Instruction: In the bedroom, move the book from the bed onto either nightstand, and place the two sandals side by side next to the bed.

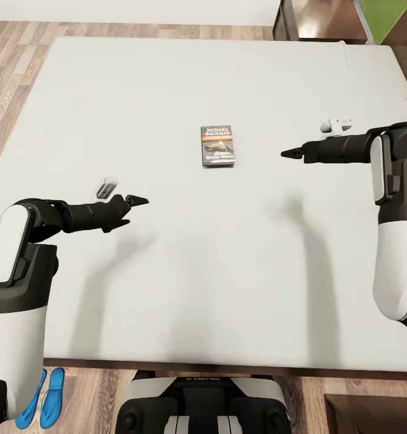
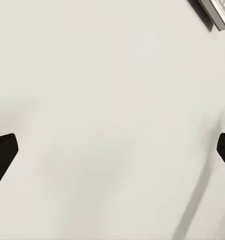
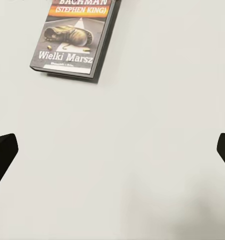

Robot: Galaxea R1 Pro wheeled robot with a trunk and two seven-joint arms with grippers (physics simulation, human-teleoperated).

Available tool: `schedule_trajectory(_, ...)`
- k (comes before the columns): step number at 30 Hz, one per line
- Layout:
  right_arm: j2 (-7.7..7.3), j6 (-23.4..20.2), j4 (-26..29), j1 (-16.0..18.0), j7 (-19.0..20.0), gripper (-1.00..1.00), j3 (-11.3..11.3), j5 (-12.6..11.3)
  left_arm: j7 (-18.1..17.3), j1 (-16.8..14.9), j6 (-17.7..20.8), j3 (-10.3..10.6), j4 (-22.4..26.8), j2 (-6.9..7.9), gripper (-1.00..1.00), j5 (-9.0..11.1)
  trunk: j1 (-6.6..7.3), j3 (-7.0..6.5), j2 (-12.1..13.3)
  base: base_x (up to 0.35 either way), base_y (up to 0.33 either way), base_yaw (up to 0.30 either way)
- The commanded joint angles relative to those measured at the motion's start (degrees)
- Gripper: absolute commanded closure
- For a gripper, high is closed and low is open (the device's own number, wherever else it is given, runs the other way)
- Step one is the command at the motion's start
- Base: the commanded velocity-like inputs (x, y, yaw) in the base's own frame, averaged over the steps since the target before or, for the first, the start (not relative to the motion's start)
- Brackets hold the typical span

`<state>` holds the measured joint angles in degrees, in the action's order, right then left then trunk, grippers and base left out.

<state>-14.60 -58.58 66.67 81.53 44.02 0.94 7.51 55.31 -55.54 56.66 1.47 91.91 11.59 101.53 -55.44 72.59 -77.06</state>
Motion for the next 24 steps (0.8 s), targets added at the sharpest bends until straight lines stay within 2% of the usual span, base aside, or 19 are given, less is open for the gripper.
schedule_trajectory(1,0.01,-0.15,0.00,0.05,0.50,-1.00,0.11,0.59,0.59,-0.03,0.03,0.02,0.08,0.03,-1.00,0.51,0.00,0.03,-0.02,0.000,0.000,0.003)
schedule_trajectory(5,0.10,0.06,-0.60,0.21,-0.03,-1.00,0.26,0.61,0.59,-0.12,0.03,-0.03,0.15,0.02,-1.00,0.61,0.00,0.03,-0.02,0.000,0.000,0.002)
schedule_trajectory(8,0.38,0.21,-1.66,0.56,-2.25,-1.00,0.25,0.66,0.63,-0.33,0.03,-0.04,0.17,0.06,-1.00,0.67,0.00,0.03,-0.02,0.000,0.000,0.000)
schedule_trajectory(9,0.64,0.39,-4.13,1.49,-6.44,-1.00,0.25,0.47,0.66,-0.51,-0.01,-0.03,0.19,0.02,-1.00,0.62,0.00,0.03,-0.02,0.000,0.000,0.000)
schedule_trajectory(13,1.56,1.01,-10.37,5.49,-13.32,-1.00,0.23,0.25,0.54,-0.59,0.00,0.12,0.19,0.08,-1.00,0.63,0.00,0.03,-0.02,0.000,0.000,0.000)
schedule_trajectory(16,3.59,2.93,-16.59,9.40,-19.27,-1.00,0.17,0.08,0.25,-0.71,0.25,0.97,0.20,0.42,-1.00,0.47,0.00,0.03,-0.02,0.000,0.000,0.000)
schedule_trajectory(19,6.38,6.15,-22.19,12.07,-25.00,-1.00,0.16,0.00,0.51,-1.36,0.54,2.19,0.14,0.55,-1.00,0.00,0.00,0.03,-0.02,0.000,0.000,0.000)
schedule_trajectory(20,7.92,8.06,-25.39,13.36,-28.02,-1.00,0.21,-0.08,0.65,-2.22,0.69,2.82,0.03,0.61,-1.00,-0.15,0.00,0.03,-0.02,0.000,0.000,0.000)
schedule_trajectory(24,9.66,10.21,-29.71,15.74,-31.24,-1.00,0.23,-0.25,0.93,-3.42,0.68,3.26,0.10,0.67,-1.00,-0.15,0.00,0.03,-0.02,0.000,0.000,0.000)
